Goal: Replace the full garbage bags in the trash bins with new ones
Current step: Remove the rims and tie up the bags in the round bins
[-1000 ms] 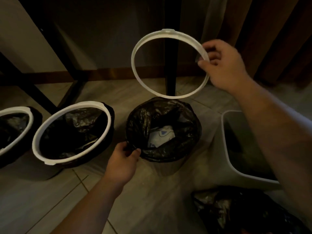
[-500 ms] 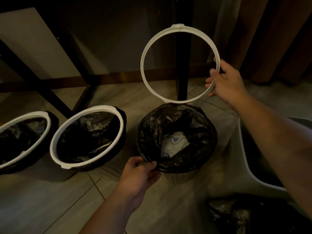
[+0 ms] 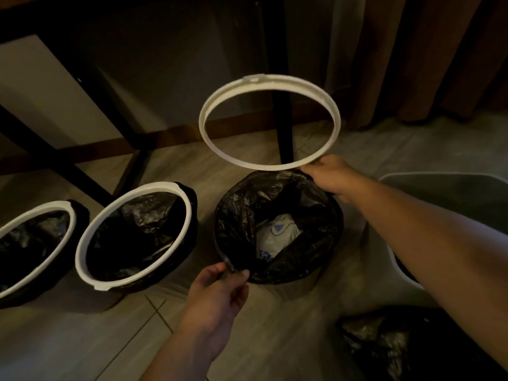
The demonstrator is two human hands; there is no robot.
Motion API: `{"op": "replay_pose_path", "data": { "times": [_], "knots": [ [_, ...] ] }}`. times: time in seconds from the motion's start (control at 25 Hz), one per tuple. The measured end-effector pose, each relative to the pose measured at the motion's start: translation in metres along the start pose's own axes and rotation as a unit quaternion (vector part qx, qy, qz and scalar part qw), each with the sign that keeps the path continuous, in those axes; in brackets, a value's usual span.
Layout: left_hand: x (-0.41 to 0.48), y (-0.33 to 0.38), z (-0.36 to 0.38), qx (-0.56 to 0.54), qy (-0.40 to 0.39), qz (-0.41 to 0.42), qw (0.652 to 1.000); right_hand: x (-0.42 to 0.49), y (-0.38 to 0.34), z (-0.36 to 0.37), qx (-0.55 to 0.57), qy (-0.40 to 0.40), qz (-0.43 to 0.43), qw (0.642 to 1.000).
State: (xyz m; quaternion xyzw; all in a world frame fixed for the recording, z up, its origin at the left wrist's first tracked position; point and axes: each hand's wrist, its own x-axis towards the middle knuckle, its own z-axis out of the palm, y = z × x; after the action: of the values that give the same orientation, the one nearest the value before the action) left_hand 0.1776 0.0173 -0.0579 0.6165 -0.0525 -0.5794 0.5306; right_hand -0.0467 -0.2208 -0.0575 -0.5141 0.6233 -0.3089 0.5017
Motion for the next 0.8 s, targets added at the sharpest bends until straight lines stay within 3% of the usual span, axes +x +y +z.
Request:
{"op": "replay_pose_path", "data": {
  "times": [0.36,0.6,0.8],
  "knots": [
    [-0.012,0.011,0.001,-0.043,-0.026,0.028,0.998,0.005,-0.004,0.009,0.008,0.083,-0.008,0.996],
    [-0.015,0.019,0.012,0.055,-0.062,0.116,0.990,-0.012,-0.016,0.010,0.064,0.082,-0.019,0.994],
    [-0.010,0.022,0.017,0.173,-0.093,0.177,0.964,-0.027,-0.012,0.023,-0.117,0.070,-0.113,0.984]
  ]
}}
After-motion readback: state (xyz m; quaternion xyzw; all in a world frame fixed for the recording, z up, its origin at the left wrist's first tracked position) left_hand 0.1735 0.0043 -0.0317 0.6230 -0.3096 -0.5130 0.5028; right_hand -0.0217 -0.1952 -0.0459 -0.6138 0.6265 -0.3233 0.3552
